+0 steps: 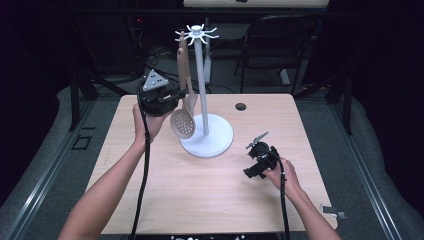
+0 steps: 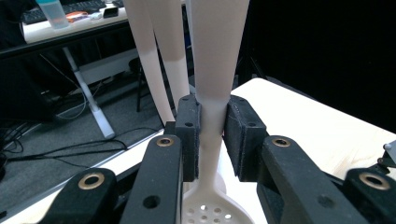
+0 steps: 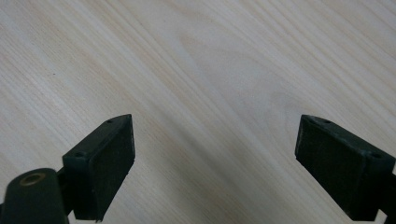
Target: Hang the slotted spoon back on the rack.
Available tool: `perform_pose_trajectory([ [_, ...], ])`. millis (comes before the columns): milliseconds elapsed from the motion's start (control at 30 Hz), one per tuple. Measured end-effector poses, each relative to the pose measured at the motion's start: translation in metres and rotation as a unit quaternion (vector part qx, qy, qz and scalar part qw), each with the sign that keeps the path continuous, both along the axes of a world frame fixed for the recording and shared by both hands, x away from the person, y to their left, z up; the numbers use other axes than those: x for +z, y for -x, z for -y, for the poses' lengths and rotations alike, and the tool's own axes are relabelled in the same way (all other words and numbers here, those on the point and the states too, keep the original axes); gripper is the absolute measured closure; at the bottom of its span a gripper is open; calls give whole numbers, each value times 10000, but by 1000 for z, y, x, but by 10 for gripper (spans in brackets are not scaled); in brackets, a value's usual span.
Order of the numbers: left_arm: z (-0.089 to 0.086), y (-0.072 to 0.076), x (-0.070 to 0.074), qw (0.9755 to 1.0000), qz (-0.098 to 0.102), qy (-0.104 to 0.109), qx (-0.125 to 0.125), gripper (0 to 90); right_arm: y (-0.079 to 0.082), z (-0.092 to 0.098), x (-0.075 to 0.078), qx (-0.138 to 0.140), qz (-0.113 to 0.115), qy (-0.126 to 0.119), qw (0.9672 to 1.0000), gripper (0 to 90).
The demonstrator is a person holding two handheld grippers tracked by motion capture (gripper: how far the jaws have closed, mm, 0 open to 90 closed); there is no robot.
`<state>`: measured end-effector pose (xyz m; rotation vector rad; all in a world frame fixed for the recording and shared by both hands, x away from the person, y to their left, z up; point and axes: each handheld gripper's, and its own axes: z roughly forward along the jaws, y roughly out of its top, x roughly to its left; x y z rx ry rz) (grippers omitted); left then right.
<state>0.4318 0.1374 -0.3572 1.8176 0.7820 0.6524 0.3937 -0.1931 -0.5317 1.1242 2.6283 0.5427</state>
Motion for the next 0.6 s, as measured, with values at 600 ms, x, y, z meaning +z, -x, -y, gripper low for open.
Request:
perform_pose_trajectory([
  [600,13,-10,8,10000,-1,-10,1,758,1,-1,2,47,-3,64,10000,118],
])
